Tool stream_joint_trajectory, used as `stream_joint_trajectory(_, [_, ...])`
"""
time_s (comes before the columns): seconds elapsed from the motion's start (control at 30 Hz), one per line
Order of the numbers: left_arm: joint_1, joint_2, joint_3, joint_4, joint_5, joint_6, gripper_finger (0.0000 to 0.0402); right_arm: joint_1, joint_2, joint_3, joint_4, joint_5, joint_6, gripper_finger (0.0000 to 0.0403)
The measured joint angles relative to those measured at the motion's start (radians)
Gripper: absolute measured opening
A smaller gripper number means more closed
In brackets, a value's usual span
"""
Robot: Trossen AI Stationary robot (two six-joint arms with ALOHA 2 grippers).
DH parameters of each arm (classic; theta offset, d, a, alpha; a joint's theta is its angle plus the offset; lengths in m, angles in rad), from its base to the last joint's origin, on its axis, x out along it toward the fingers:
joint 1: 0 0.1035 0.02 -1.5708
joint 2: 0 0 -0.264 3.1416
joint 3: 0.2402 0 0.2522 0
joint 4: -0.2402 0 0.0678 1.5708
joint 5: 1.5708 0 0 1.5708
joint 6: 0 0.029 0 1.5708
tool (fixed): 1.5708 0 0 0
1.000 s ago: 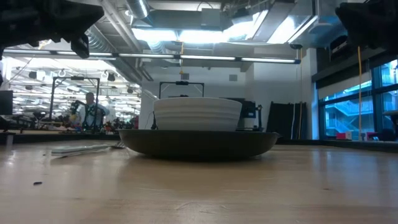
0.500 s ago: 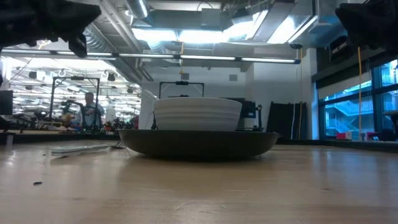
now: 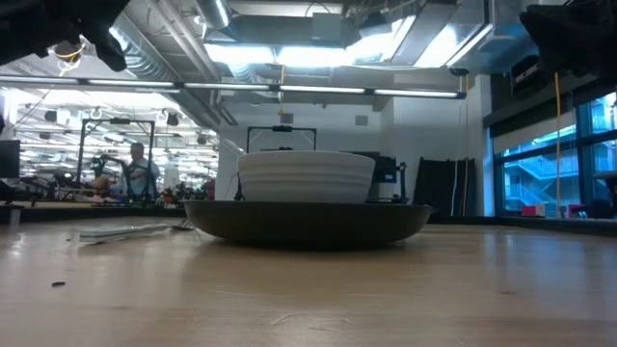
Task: Pick and place plate/cup/fork/spoon on tray
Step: Return to Home Position
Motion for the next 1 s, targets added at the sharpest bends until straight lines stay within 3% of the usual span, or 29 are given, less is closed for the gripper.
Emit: stream_joint_trajectory(1.0, [-0.03,0.0,0.0,-0.026,0.0,0.0,0.0014,0.0,0.0,-0.001,-0.004,0.0,0.0,0.0036])
